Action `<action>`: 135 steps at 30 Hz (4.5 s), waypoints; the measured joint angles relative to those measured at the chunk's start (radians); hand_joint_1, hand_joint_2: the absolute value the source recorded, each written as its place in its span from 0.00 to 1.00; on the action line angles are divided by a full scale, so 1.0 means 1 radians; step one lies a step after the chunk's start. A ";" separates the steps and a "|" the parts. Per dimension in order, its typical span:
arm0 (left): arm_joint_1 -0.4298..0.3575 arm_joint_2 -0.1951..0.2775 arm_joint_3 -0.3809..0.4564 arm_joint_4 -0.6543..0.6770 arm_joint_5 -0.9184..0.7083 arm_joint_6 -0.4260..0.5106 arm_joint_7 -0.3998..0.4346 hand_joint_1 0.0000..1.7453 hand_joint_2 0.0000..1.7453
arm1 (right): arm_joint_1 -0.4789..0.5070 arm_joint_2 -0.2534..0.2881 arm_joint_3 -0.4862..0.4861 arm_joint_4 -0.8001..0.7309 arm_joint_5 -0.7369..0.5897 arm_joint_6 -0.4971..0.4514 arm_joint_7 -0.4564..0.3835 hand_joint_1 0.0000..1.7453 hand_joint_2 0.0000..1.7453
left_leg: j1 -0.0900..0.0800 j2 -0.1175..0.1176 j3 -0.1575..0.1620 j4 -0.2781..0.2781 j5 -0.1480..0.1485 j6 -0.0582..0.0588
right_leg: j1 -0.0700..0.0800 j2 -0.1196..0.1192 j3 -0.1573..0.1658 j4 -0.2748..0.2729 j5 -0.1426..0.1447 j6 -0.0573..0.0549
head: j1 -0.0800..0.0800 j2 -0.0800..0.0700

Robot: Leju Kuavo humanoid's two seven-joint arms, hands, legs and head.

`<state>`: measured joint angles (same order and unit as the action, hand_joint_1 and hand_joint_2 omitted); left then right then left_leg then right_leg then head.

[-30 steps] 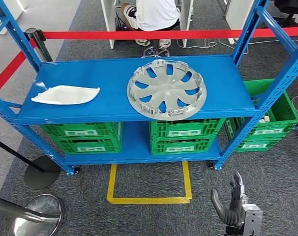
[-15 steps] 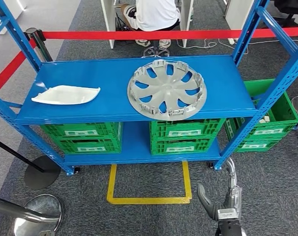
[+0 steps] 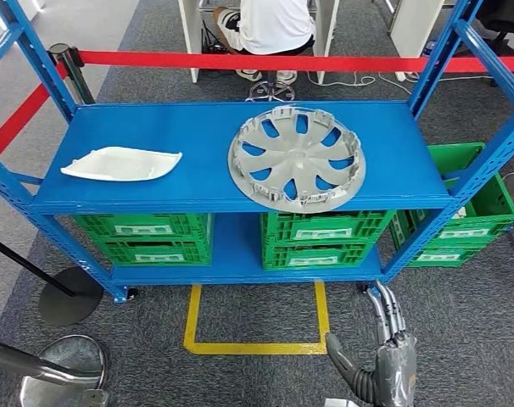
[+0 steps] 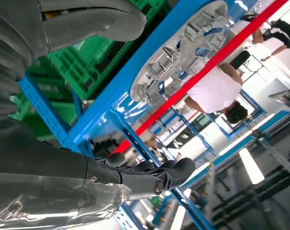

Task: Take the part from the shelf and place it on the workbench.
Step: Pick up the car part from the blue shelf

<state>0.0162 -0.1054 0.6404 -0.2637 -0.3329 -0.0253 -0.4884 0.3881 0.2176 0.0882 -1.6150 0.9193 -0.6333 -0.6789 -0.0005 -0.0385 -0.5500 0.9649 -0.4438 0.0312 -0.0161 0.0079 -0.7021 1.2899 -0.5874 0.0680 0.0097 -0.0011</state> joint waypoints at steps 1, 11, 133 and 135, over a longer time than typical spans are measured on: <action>0.000 -0.002 0.000 0.002 -0.011 0.001 0.002 0.00 0.00 | 0.004 0.005 -0.006 -0.002 0.035 -0.010 -0.003 0.00 1.00 | 0.001 -0.001 0.006 0.000 -0.005 -0.003 | 0.000 0.000 0.014 -0.036 0.031 0.000 | 0.000 0.000; -0.009 -0.008 0.011 0.005 -0.082 0.003 0.014 0.00 0.00 | 0.020 0.061 -0.066 -0.009 0.297 -0.059 -0.011 0.00 1.00 | 0.002 0.016 0.008 0.067 -0.070 -0.052 | -0.001 0.003 0.154 -0.269 0.100 -0.053 | -0.011 0.000; 0.002 0.006 -0.029 -0.228 0.184 -0.243 -0.176 0.00 1.00 | -0.066 -0.113 0.039 0.081 0.434 -0.071 0.446 0.00 1.00 | 0.009 0.027 -0.057 0.036 0.033 -0.033 | 0.007 -0.001 0.190 -0.299 0.081 -0.025 | -0.006 0.000; -0.006 0.006 -0.029 -0.228 0.180 -0.248 -0.176 0.00 1.00 | -0.090 -0.135 0.060 0.122 0.441 -0.070 0.497 0.00 1.00 | 0.009 0.027 -0.057 0.036 0.033 -0.034 | 0.007 -0.001 0.191 -0.299 0.082 -0.025 | -0.006 0.000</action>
<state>0.0103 -0.0994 0.6112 -0.4913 -0.1531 -0.2730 -0.6645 0.2982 0.0830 0.1485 -1.4927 1.3599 -0.7037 -0.1820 0.0082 -0.0119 -0.6071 1.0006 -0.4111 -0.0023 -0.0092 0.0072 -0.5115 0.9913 -0.5059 0.0426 0.0036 -0.0010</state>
